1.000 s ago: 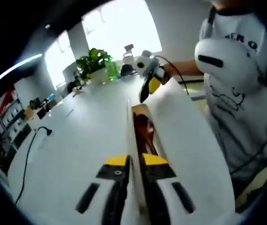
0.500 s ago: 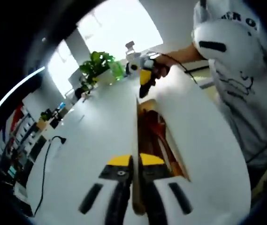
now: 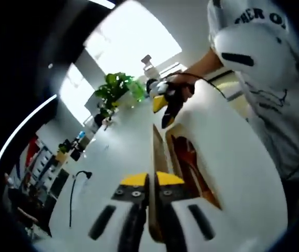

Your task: Arrange the utensils inside the cutlery case until each visible utensil rests in its matching compartment.

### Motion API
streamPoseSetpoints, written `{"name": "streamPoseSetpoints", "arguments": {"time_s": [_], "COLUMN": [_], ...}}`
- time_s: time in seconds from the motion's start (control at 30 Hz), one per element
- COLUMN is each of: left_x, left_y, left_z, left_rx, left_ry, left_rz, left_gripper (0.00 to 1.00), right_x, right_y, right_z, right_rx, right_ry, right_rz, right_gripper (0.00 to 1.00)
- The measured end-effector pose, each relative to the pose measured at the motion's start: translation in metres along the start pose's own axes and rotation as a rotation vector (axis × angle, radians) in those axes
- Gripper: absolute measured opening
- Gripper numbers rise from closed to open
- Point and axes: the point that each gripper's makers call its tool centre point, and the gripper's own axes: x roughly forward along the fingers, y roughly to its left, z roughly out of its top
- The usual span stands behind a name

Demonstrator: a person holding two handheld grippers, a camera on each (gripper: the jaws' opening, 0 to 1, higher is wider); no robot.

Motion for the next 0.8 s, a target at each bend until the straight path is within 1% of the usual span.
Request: {"name": "streamPoseSetpoints", "arguments": {"time_s": [0.1,0.13,0.2,0.23,0.3,0.33,0.43,0.47,0.5,0.53,0.57,0.63,0.67,0.7,0.8], "left_x": [-0.004,-0.006,-0.009,-0.01,-0.013,-0.014,-0.016,-0.019,-0.022,-0.025,-0.028,-0.034,-0.036,-0.038,-0.041], "left_y": [-0.001,0.002,0.002,0.003,0.003,0.001,-0.002,-0.001,-0.001,0.0,0.001,0.002,0.003,0.002,-0.002], "left_z": [0.012,0.016,0.019,0.022,0.026,0.029,0.039,0.043,0.046,0.051,0.054,0.061,0.064,0.065,0.068], "left_rx": [0.043,0.063,0.067,0.08,0.103,0.114,0.134,0.175,0.209,0.21,0.217,0.255,0.275,0.288,0.337], "left_ry": [-0.007,-0.01,-0.012,-0.019,-0.023,-0.031,-0.057,-0.057,-0.059,-0.068,-0.075,-0.073,-0.072,-0.061,-0.054], "left_rz": [-0.016,-0.001,-0.005,0.002,0.011,0.01,0.015,0.024,0.024,0.027,0.028,0.027,0.032,0.03,0.029], "left_gripper": [0.03,0.03,0.03,0.03,0.03,0.03,0.03,0.03,0.04,0.04,0.04,0.04,0.04,0.04,0.04], "right_x": [0.004,0.004,0.005,0.005,0.006,0.007,0.01,0.011,0.011,0.012,0.013,0.016,0.017,0.018,0.019], "right_y": [0.011,0.012,0.013,0.014,0.02,0.02,0.02,0.021,0.025,0.031,0.033,0.034,0.035,0.037,0.042], "right_z": [0.005,0.004,0.002,0.001,0.001,-0.001,-0.004,-0.005,-0.004,-0.004,-0.005,-0.01,-0.012,-0.013,-0.015], "right_rx": [0.046,0.046,0.006,0.012,0.065,0.086,0.097,0.106,0.123,0.154,0.179,0.192,0.212,0.222,0.238], "right_ry": [-0.034,-0.034,-0.032,-0.038,-0.048,-0.049,-0.057,-0.058,-0.059,-0.064,-0.063,-0.043,-0.037,-0.036,-0.032], "right_rz": [0.058,0.064,0.049,0.053,0.079,0.083,0.089,0.096,0.112,0.141,0.154,0.162,0.168,0.176,0.199], "right_gripper": [0.28,0.28,0.25,0.25,0.26,0.26,0.26,0.25,0.25,0.25,0.25,0.23,0.23,0.23,0.17]}}
